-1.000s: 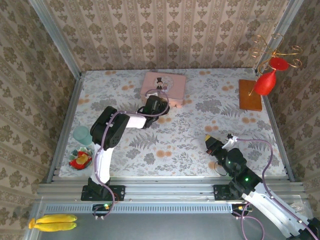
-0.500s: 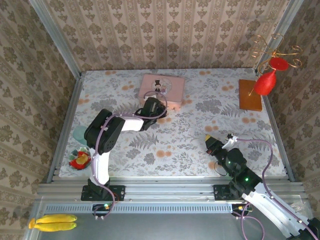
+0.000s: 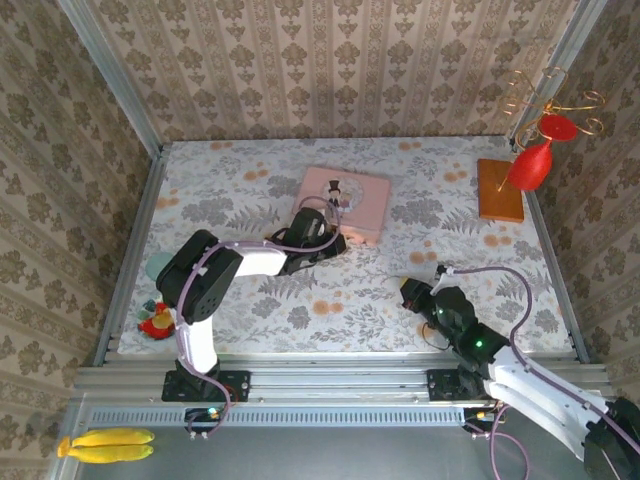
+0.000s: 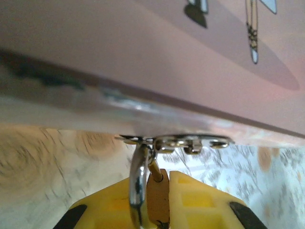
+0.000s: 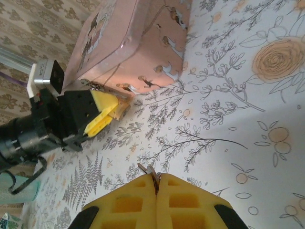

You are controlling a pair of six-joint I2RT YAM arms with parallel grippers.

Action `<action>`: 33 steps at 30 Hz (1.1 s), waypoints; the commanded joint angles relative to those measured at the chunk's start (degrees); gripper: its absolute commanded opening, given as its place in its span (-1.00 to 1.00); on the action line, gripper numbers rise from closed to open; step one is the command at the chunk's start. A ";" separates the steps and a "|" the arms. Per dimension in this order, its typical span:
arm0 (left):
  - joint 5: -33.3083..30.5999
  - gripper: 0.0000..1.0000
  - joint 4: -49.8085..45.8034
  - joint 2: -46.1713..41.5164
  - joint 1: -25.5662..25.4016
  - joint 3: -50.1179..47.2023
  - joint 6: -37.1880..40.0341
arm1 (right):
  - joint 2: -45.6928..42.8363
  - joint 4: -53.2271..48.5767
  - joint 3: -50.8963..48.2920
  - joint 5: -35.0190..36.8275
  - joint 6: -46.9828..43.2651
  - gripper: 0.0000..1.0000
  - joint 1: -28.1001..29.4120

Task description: Unlock the padlock with the key

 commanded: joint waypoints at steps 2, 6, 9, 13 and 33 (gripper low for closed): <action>4.29 -0.97 5.13 -4.85 -2.00 -2.86 -1.24 | 6.99 8.92 3.33 -2.32 3.35 -1.00 -0.61; 3.06 -0.86 4.76 -4.88 -3.67 -3.73 -1.21 | 13.74 13.37 4.86 -3.75 4.55 -1.00 -0.88; 0.02 -0.69 2.46 -6.21 -4.72 -5.37 1.02 | 15.04 12.98 5.87 -3.83 4.22 -1.00 -0.99; -9.74 -0.49 -6.39 -10.47 -6.47 -6.73 7.08 | 13.23 9.90 6.05 -2.97 3.17 -1.00 -0.99; -23.32 0.12 -14.23 -3.57 -11.96 3.42 16.29 | 6.58 5.31 4.14 -1.43 2.13 -1.00 -1.17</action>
